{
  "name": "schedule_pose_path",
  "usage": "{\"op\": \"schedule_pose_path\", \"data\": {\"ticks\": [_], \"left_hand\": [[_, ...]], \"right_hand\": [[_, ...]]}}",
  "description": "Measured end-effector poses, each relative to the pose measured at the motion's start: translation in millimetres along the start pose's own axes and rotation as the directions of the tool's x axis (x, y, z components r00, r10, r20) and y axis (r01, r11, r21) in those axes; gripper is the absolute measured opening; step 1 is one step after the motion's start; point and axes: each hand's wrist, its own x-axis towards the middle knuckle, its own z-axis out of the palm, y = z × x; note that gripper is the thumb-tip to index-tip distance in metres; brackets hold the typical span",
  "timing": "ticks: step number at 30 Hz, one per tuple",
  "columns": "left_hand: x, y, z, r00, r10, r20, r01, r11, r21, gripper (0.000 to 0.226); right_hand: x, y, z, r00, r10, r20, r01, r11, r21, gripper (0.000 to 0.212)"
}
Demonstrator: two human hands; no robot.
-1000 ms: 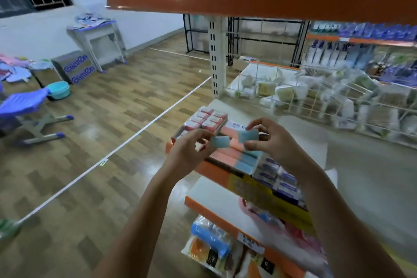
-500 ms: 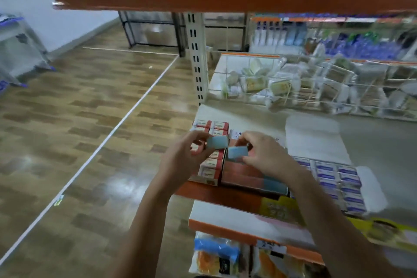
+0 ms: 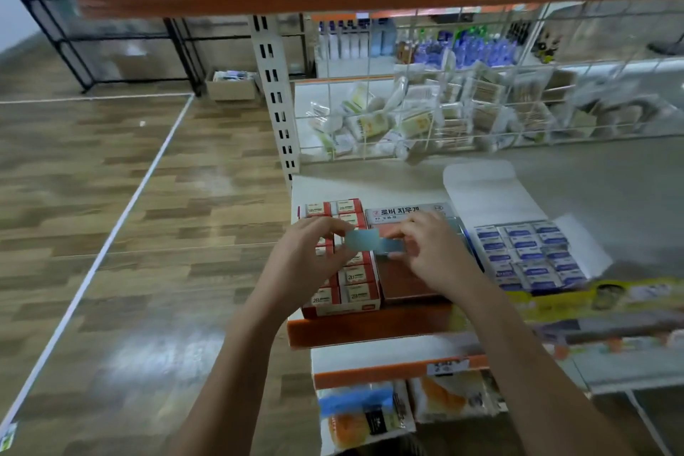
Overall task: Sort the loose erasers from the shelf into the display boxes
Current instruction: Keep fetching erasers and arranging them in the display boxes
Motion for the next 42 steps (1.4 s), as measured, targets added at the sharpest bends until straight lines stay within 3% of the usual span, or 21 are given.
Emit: {"op": "schedule_pose_path", "data": {"ticks": [4, 11, 16, 20, 25, 36, 42], "left_hand": [[-1.5, 5.4, 8.1, 0.997, 0.064, 0.048, -0.068, 0.994, 0.088, 0.030], [4.9, 19.3, 27.2, 0.990, 0.038, 0.137, -0.075, 0.957, 0.279, 0.035], [8.5, 30.6, 43.0, 0.987, -0.042, 0.158, -0.015, 0.939, 0.344, 0.038], [8.9, 34.4, 47.6, 0.985, -0.094, 0.148, 0.027, 0.913, 0.406, 0.040], [10.3, 38.9, 48.7, 0.981, -0.109, 0.159, 0.026, 0.891, 0.454, 0.042], [11.7, 36.0, 50.3, 0.977, -0.055, 0.207, -0.043, 0.896, 0.442, 0.035], [28.7, 46.6, 46.1, 0.974, -0.006, 0.227, -0.097, 0.891, 0.443, 0.034]], "right_hand": [[-2.3, -2.8, 2.6, 1.000, 0.017, -0.003, -0.017, 0.998, -0.060, 0.032], [-8.2, 10.0, -23.3, 0.999, 0.036, -0.024, -0.036, 0.999, -0.001, 0.027], [-23.5, 38.9, -52.5, 0.973, 0.176, -0.147, -0.176, 0.984, 0.019, 0.025], [-33.3, 55.9, -59.2, 0.949, 0.293, -0.115, -0.292, 0.956, 0.029, 0.024], [-39.2, 56.0, -49.1, 0.942, 0.335, -0.015, -0.335, 0.942, -0.001, 0.023], [-41.3, 51.6, -38.1, 0.930, 0.365, -0.049, -0.368, 0.928, -0.063, 0.018], [-47.7, 48.8, -51.4, 0.935, 0.354, -0.022, -0.354, 0.933, -0.060, 0.025]]}}
